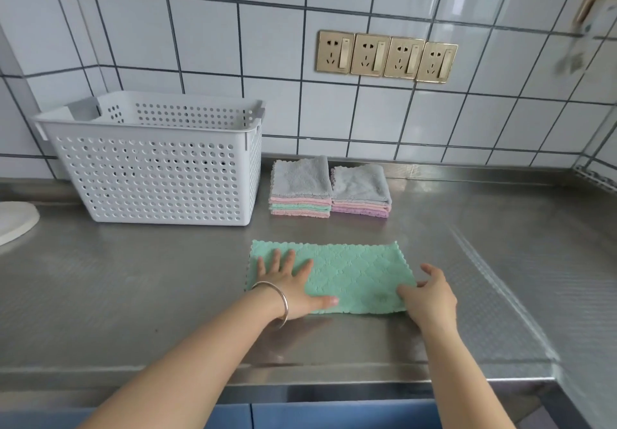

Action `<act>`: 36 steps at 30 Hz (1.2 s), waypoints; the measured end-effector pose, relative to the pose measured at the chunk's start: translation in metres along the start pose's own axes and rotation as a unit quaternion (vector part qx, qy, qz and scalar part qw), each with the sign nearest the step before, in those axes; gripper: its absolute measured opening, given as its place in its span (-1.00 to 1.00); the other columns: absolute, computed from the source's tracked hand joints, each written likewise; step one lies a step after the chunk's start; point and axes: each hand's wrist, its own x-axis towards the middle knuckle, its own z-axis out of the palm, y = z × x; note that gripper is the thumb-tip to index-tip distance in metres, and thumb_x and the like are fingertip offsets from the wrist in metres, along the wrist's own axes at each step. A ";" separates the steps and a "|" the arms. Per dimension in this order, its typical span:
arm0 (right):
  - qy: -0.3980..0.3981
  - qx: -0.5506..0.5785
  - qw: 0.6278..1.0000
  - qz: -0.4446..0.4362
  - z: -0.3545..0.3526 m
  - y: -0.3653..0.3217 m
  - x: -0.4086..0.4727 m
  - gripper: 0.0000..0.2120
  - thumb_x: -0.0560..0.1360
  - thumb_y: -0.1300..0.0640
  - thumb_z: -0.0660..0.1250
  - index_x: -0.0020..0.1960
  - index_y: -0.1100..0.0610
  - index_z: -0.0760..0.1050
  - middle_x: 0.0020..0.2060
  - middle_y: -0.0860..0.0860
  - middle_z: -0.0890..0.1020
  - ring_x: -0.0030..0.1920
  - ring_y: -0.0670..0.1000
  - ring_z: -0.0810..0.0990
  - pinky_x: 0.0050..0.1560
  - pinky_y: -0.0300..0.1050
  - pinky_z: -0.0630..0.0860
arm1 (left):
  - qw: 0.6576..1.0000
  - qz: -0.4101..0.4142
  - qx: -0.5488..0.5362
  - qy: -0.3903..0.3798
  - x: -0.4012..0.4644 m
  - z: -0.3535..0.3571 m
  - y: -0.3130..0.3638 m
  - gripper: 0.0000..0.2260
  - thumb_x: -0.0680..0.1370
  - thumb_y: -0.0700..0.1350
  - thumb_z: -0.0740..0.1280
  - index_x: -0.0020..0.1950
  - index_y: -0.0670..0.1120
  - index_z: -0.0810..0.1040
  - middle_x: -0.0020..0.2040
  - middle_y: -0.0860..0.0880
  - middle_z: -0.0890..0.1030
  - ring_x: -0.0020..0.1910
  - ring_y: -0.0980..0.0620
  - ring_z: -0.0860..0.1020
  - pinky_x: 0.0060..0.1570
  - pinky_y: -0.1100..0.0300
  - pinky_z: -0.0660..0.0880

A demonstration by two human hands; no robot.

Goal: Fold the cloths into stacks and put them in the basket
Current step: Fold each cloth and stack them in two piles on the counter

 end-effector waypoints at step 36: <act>-0.128 -0.237 0.869 -0.416 0.095 -0.005 -0.039 -0.38 0.48 0.39 0.03 0.49 -0.01 0.17 0.52 -0.05 0.08 0.52 -0.06 0.04 0.42 -0.23 0.19 | 0.912 -0.162 -0.338 0.164 0.007 -0.024 -0.050 -0.63 0.59 -0.05 0.18 0.38 -0.10 0.40 0.34 -0.15 0.49 0.30 -0.16 0.45 0.22 0.17 0.37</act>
